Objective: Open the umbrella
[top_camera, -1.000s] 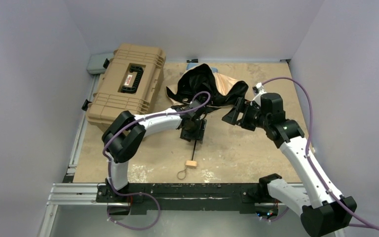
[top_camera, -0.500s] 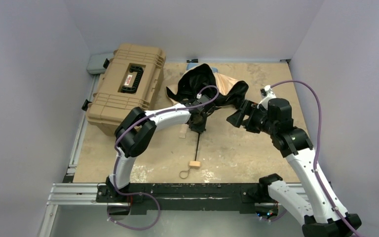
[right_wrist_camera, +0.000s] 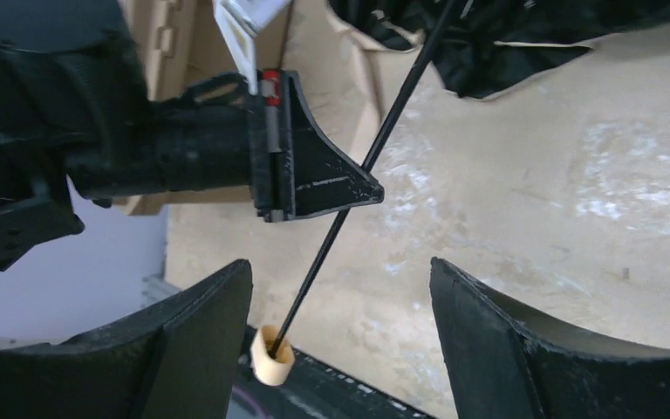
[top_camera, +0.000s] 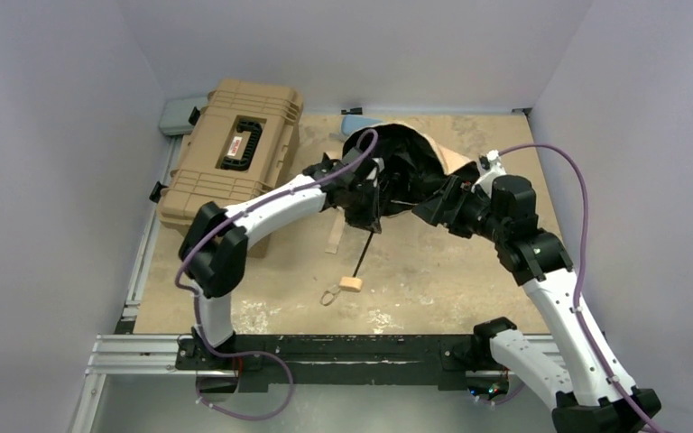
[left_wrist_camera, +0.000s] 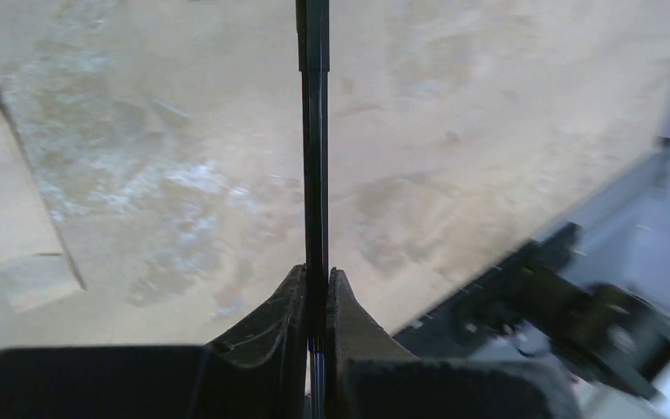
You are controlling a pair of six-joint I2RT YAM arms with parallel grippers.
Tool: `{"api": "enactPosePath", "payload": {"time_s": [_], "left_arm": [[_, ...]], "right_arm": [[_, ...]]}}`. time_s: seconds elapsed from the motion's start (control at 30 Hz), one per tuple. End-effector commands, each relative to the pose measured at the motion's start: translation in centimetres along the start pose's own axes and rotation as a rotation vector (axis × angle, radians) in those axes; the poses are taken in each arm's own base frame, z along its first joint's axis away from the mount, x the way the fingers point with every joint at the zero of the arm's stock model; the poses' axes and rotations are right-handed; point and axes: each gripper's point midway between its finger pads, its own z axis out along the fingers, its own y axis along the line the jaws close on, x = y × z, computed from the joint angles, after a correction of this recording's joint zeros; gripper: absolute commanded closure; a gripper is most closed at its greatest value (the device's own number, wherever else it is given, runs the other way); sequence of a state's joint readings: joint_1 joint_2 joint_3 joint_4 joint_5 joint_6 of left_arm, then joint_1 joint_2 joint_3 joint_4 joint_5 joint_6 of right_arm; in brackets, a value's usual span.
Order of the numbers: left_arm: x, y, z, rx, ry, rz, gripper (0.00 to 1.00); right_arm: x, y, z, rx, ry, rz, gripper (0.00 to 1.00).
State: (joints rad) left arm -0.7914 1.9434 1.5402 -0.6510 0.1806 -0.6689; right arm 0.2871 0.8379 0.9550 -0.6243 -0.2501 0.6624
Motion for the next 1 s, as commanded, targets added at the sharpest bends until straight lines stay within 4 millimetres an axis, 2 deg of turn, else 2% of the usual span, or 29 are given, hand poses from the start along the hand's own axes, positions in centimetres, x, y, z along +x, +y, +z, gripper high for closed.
{"api": "enactPosePath", "payload": {"time_s": [0.0,0.03,0.1,0.2,0.27,0.47,0.53,0.73,0.83,0.9,0.93,0.97], "left_arm": [[-3.1,-9.6,-10.2,0.427,-0.102,-0.005,1.0],[-3.1,-10.3,-11.4,0.456,-0.099,-0.018,1.0],[-3.2,-11.5,-13.4,0.508,-0.111,-0.038,1.0],[-3.3,-12.9,-16.2,0.589,-0.139,-0.075,1.0],[-3.3,-13.7,-17.7,0.646,-0.152,-0.097,1.0],[-3.2,-15.1,-21.1,0.785,-0.21,-0.146,1.0],[-2.9,-15.5,-22.2,0.808,-0.23,-0.126,1.0],[-1.1,-16.6,-23.4,0.852,-0.227,-0.059,1.0],[-0.3,-17.1,-24.0,0.869,-0.236,-0.033,1.0],[0.1,-17.3,-24.2,0.869,-0.239,-0.02,1.0],[0.3,-17.2,-24.2,0.865,-0.237,-0.014,1.0],[0.5,-17.1,-24.2,0.856,-0.234,-0.01,1.0]], "right_arm": [[-2.5,4.4,-0.1,-0.182,-0.063,0.087,0.34],[-2.4,4.5,0.2,-0.198,-0.064,0.116,0.37],[-2.7,5.3,0.7,-0.251,-0.071,0.119,0.37],[-3.8,6.1,1.4,-0.27,-0.077,0.114,0.19],[-4.7,6.3,2.0,-0.253,-0.084,0.126,0.14],[-6.8,5.1,3.6,-0.176,-0.165,0.232,0.13],[-7.1,5.0,4.3,-0.179,-0.181,0.265,0.16],[-8.1,5.4,6.7,-0.191,-0.16,0.272,0.37],[-8.3,5.7,7.5,-0.198,-0.14,0.262,0.61],[-8.1,6.3,7.5,-0.223,-0.117,0.251,0.9],[-8.1,6.6,7.4,-0.233,-0.11,0.241,1.0],[-8.1,6.8,7.2,-0.24,-0.104,0.234,1.0]]}}
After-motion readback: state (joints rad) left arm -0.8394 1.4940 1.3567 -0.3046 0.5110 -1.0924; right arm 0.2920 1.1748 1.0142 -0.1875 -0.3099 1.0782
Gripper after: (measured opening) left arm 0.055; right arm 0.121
